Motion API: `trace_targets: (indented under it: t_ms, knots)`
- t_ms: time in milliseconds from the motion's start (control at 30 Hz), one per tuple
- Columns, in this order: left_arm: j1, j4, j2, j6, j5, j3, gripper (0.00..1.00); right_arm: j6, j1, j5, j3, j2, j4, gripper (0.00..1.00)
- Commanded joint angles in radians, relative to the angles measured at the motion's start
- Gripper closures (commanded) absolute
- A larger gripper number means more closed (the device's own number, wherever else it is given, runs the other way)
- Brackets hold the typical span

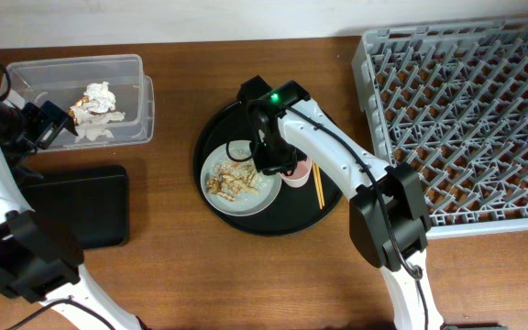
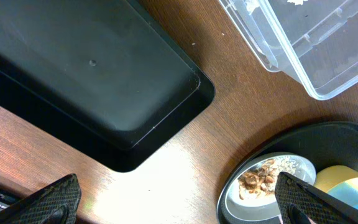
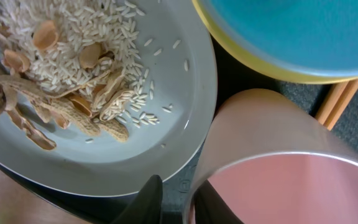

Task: Sort waste into correct bins and load items into the dishwasher rack
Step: 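Grasp the pink cup with the right gripper and lift, then carry the pink cup right and set it upside down in the rack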

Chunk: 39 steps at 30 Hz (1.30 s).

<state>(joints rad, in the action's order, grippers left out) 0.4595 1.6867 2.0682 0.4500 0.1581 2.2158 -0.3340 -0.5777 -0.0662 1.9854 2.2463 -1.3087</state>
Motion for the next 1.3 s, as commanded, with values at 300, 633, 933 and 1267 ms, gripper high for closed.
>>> trace_targets:
  t_ms: [300, 633, 933, 1267]
  knots:
    - [0.002, 0.001, -0.036, 0.008, 0.003, -0.004, 0.01, 0.006, 0.010, 0.090, 0.228, -0.093, -0.247, 0.96]
    - [0.002, 0.001, -0.036, 0.008, 0.003, -0.004, 0.01, 0.100, 0.329, 0.058, 0.587, -0.174, -0.390, 0.96]
    - [0.002, 0.001, -0.036, 0.008, 0.003, -0.004, 0.01, 0.443, 0.868, -0.430, 0.576, -0.150, -0.365, 0.96]
    - [0.002, 0.001, -0.036, 0.008, 0.003, -0.004, 0.01, 0.619, 1.172, -0.901, 0.481, -0.012, -0.255, 0.96]
